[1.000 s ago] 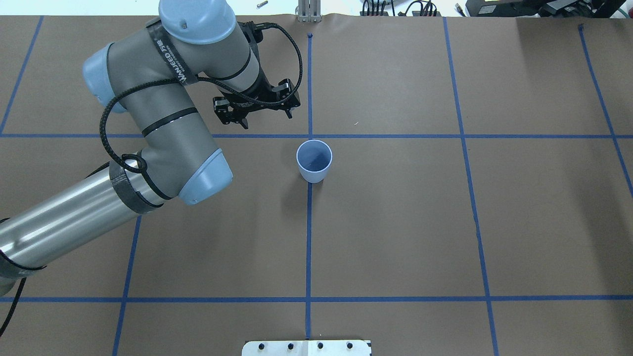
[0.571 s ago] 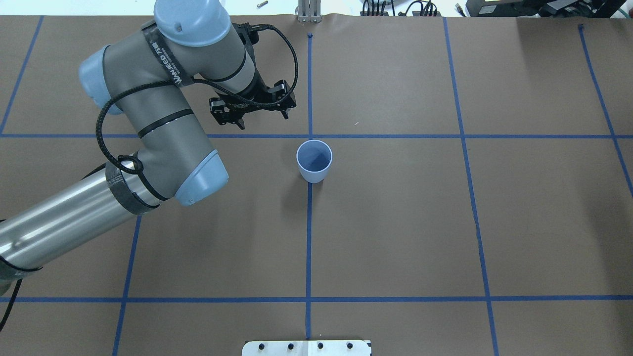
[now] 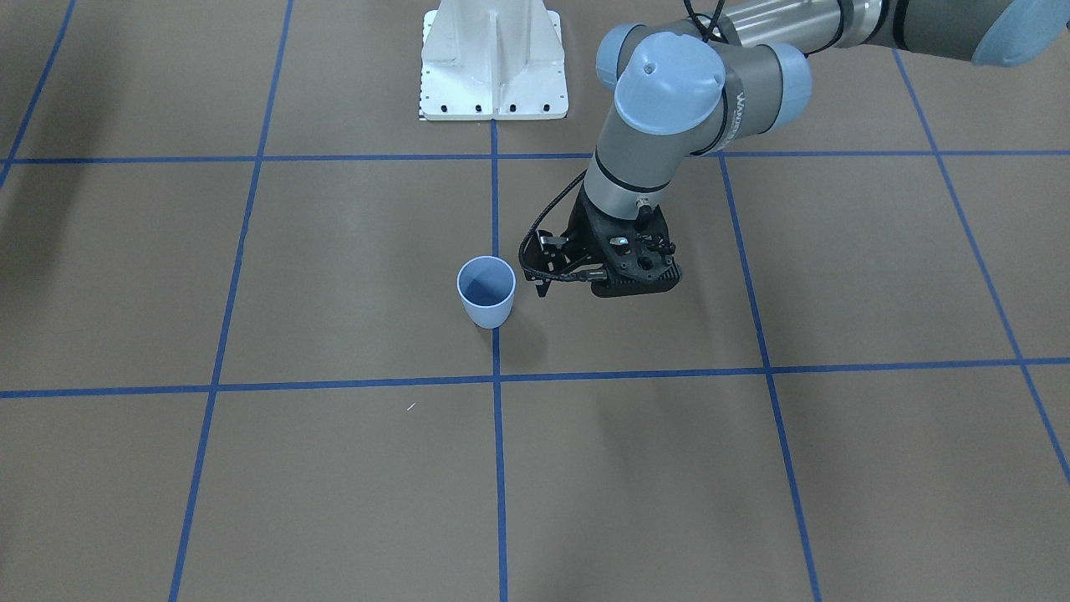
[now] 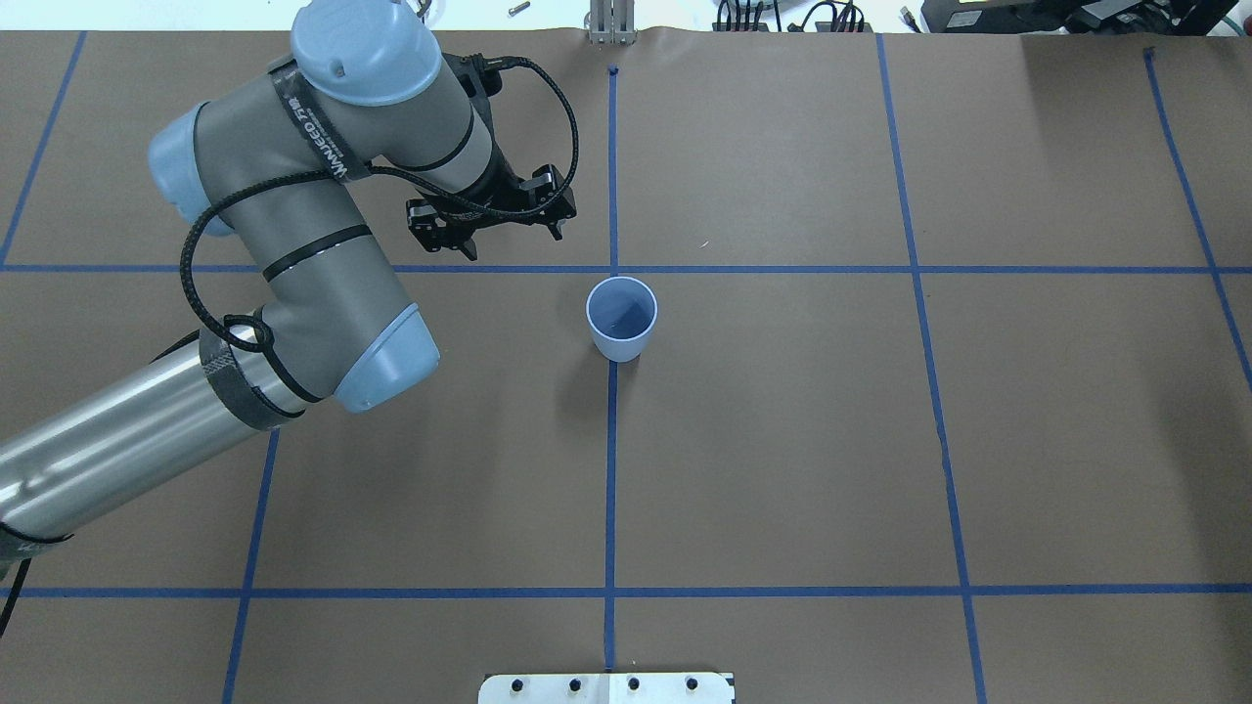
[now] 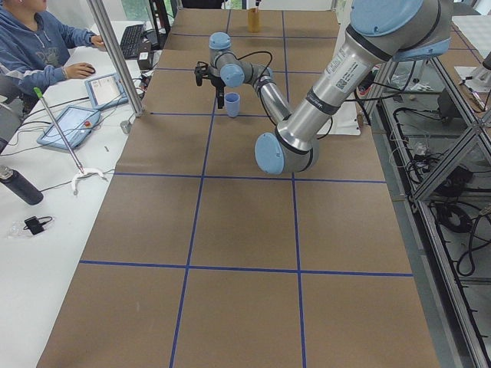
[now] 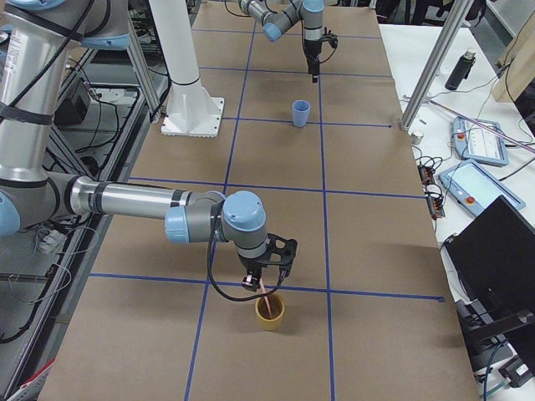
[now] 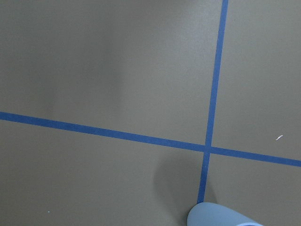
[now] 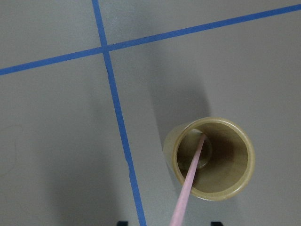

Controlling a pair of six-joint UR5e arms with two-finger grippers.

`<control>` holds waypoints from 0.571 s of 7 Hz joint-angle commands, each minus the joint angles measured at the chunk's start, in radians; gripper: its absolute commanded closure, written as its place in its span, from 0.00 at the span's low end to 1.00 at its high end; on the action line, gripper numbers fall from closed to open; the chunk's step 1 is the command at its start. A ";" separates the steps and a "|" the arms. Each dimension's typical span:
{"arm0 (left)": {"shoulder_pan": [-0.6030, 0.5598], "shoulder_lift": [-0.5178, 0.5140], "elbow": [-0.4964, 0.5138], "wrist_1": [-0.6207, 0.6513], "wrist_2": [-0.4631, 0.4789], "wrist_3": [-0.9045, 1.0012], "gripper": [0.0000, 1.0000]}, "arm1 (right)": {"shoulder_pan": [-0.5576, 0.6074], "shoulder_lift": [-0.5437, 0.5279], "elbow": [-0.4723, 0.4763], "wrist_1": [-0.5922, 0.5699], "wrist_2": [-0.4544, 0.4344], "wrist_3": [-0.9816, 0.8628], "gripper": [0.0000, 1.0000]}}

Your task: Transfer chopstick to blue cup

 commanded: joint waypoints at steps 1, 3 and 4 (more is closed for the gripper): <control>0.001 0.000 0.000 -0.001 0.000 -0.005 0.02 | -0.001 0.000 -0.001 0.001 0.002 -0.003 0.83; 0.002 -0.004 0.000 -0.001 0.000 -0.007 0.02 | 0.001 -0.003 0.003 0.001 0.004 -0.014 1.00; 0.002 -0.002 0.000 -0.001 0.002 -0.007 0.02 | 0.002 -0.003 0.009 0.001 0.004 -0.017 1.00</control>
